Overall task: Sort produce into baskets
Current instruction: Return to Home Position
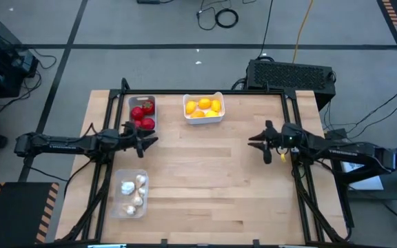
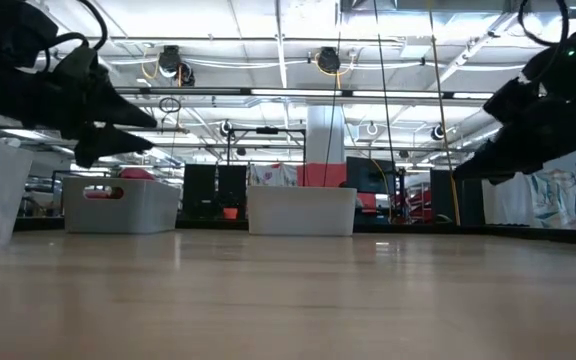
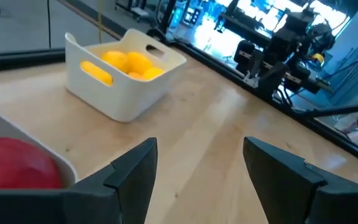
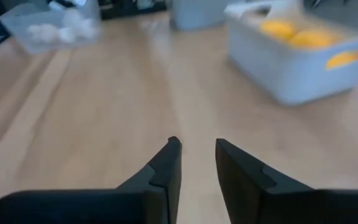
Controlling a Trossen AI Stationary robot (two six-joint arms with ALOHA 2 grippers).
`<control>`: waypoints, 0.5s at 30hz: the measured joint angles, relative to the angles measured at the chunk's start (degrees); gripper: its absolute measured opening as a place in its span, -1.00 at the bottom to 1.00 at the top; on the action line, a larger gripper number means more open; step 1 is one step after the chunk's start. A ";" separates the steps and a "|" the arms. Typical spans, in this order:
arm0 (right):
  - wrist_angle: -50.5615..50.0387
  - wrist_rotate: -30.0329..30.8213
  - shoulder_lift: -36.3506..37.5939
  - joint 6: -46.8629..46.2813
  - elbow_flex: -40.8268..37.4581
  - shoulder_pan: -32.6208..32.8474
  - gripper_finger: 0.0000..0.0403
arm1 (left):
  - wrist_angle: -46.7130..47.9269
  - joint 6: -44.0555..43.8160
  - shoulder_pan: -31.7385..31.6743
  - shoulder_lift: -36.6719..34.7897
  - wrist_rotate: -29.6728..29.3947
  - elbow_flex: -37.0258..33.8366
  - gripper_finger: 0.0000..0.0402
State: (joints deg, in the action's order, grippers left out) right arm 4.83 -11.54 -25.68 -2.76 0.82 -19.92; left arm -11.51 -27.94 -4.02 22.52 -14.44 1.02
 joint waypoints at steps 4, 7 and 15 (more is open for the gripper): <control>-0.30 3.97 4.59 3.85 0.00 0.00 -0.62 | 0.05 2.92 0.40 -0.94 -0.29 0.00 0.23; -0.30 7.33 6.72 5.23 0.00 0.00 -0.66 | 0.59 4.64 0.38 -0.96 -1.87 0.02 0.23; -0.51 10.02 6.89 -3.06 0.02 0.02 -0.68 | 3.54 4.49 0.36 -0.94 -5.37 0.04 0.23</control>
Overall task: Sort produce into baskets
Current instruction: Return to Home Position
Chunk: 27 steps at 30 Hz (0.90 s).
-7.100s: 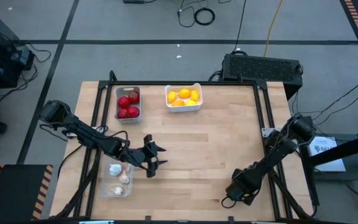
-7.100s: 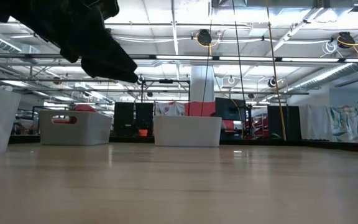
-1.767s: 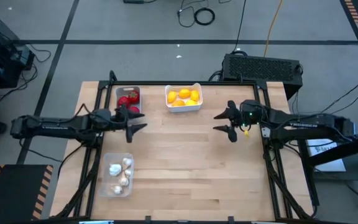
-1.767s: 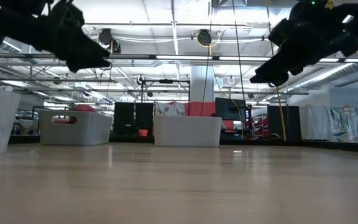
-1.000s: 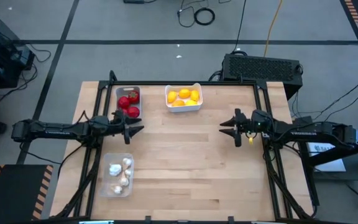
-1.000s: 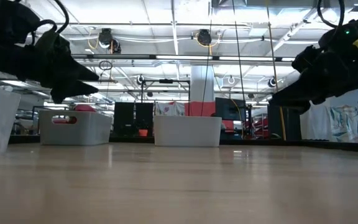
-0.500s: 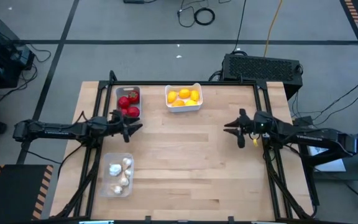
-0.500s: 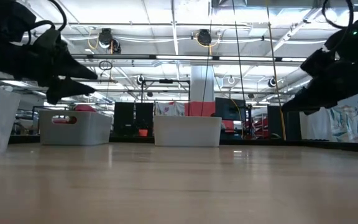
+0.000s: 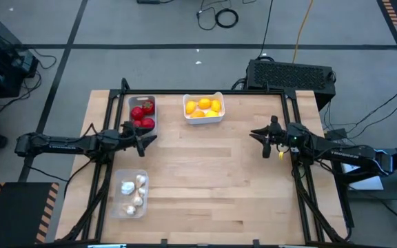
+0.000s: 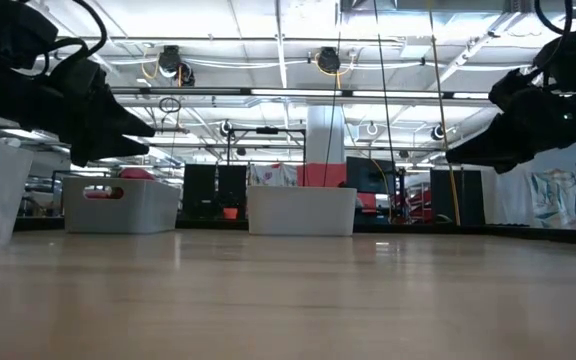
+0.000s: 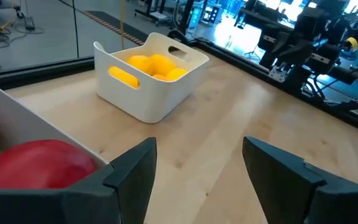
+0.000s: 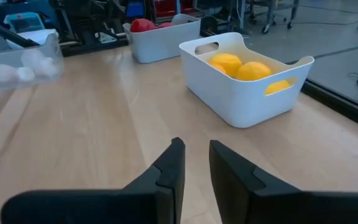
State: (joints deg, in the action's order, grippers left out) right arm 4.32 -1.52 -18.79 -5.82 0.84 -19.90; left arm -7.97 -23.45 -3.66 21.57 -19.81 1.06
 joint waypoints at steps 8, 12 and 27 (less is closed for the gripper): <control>0.06 -0.02 0.00 -0.57 0.00 0.00 -0.68 | -0.02 -0.03 0.00 0.01 0.04 0.00 0.23; 0.11 -0.02 -0.01 -0.57 0.00 0.00 -0.68 | -0.04 -0.06 0.00 0.01 0.09 0.00 0.23; 0.13 -0.02 -0.02 -0.58 0.00 0.00 -0.68 | -0.07 -0.08 0.00 0.03 0.20 0.00 0.23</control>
